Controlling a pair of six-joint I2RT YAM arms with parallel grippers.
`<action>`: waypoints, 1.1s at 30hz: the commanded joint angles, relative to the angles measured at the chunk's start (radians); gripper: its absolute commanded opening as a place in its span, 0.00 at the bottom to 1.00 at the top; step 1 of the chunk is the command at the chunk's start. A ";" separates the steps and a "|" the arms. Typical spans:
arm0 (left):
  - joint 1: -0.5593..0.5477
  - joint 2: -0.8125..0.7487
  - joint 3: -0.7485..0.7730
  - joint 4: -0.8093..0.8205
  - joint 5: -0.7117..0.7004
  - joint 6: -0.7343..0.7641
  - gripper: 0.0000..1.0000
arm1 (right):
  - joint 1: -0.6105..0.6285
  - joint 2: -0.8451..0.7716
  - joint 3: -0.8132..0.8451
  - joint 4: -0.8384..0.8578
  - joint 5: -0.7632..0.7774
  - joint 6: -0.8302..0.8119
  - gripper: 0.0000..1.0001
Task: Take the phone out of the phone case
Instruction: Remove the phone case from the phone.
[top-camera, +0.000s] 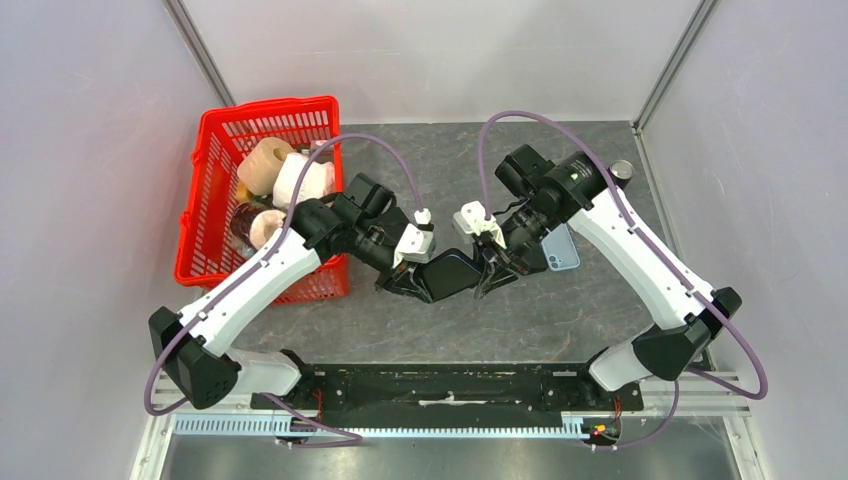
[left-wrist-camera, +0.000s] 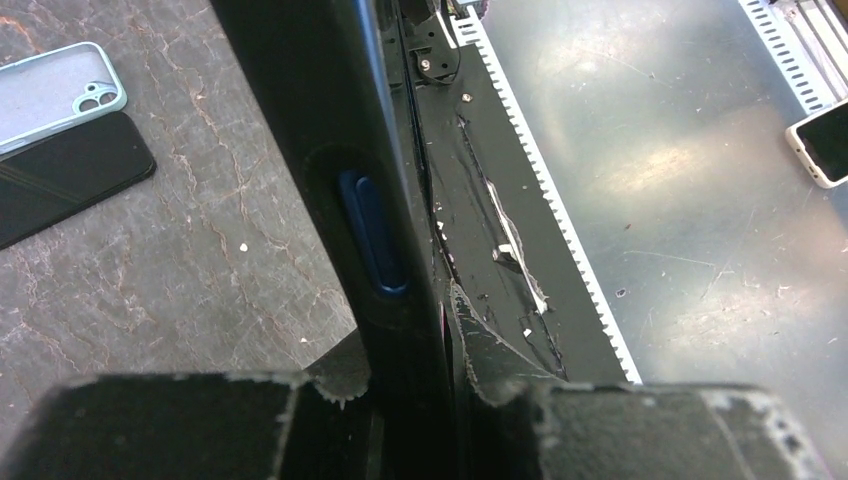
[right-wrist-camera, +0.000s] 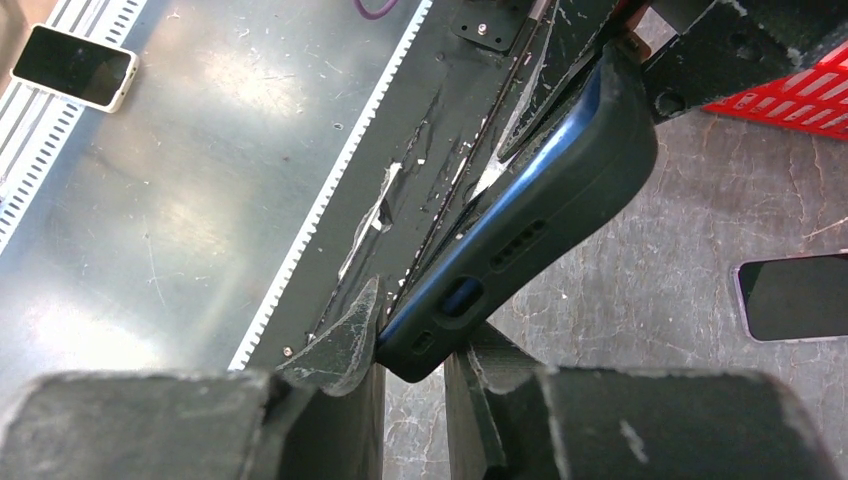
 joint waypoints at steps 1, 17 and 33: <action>-0.091 -0.015 0.026 -0.108 0.096 0.310 0.02 | -0.033 0.029 0.065 -0.029 -0.116 -0.017 0.00; -0.091 -0.020 0.029 -0.126 0.205 0.319 0.02 | -0.031 0.132 0.186 -0.139 -0.228 -0.157 0.00; -0.053 -0.041 0.100 0.075 -0.056 -0.052 0.02 | -0.039 0.024 0.065 0.357 0.064 0.430 0.01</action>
